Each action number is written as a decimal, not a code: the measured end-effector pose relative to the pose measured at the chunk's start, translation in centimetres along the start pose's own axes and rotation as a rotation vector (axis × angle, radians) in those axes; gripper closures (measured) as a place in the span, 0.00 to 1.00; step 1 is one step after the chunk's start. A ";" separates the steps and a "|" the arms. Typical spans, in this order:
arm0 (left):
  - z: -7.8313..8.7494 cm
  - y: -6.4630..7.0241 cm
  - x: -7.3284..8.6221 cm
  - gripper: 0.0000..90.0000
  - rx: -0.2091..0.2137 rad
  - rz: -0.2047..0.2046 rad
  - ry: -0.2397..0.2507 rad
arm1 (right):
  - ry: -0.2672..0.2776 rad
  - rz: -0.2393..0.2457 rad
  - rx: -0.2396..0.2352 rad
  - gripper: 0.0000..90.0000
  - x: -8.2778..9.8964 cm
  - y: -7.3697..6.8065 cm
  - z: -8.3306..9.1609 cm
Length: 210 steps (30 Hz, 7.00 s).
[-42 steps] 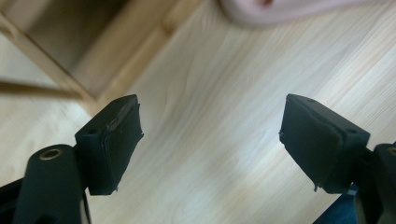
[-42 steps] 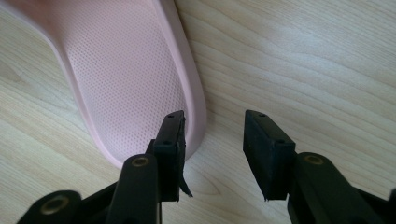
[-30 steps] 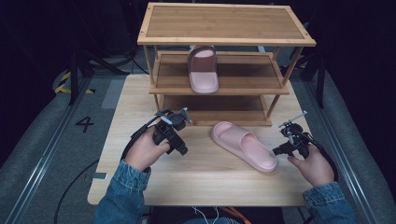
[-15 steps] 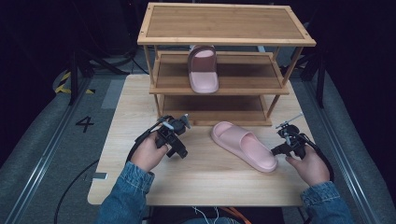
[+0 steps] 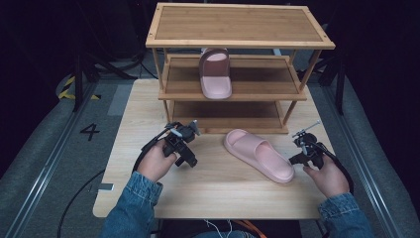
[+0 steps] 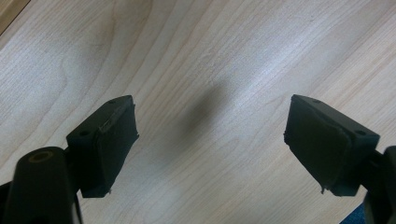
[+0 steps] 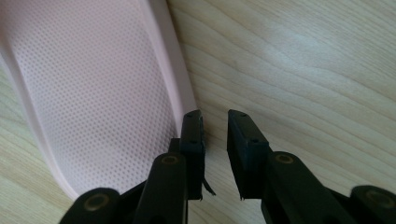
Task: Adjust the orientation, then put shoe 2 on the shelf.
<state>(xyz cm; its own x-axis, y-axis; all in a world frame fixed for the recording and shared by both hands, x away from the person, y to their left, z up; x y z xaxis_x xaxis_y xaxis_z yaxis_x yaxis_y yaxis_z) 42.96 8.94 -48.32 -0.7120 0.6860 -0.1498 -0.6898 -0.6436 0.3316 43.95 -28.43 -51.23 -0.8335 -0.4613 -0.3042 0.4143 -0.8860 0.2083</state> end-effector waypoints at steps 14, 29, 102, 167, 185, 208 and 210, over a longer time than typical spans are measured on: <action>0.2 -1.1 1.7 0.19 -0.030 0.033 -0.004 | 0.095 0.118 -0.050 0.76 -2.5 -4.3 2.7; 1.5 -3.5 6.4 0.19 -0.070 0.162 0.045 | 0.110 0.309 -0.134 0.79 -6.0 -11.5 2.2; 3.3 -7.2 8.5 0.19 -0.097 0.179 0.055 | 0.264 0.437 -0.136 0.89 -12.6 -8.5 21.0; 2.3 -7.4 8.3 0.19 -0.081 0.155 0.012 | 0.470 0.194 0.237 0.78 -22.5 -1.4 14.9; 2.7 -7.5 6.2 0.19 -0.049 0.127 0.018 | 0.506 0.111 0.056 0.86 -13.0 0.6 19.0; 2.3 -7.0 6.0 0.19 -0.019 0.128 0.018 | 0.407 0.027 -0.009 0.87 -8.8 3.5 15.7; 2.3 -7.0 6.1 0.19 -0.023 0.127 0.018 | 0.409 0.030 -0.010 0.87 -9.2 3.4 15.5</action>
<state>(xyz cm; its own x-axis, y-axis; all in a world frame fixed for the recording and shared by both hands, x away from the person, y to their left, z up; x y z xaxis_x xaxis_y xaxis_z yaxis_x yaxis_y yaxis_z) 43.75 18.43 -49.40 -0.7959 0.5924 -0.1249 -0.5967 -0.7327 0.3273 47.36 -26.51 -33.29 -0.6075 -0.4663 -0.6431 0.4418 -0.8711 0.2143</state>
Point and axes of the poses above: each handheld gripper's, and its own axes: z roughly backward along the jaws, x roughly out of its underside, y roughly to its right, the point moved 9 cm from there along -z, roughly forward along the jaws, and after that the axes turned 14 degrees about x, right-handed, at the moved point
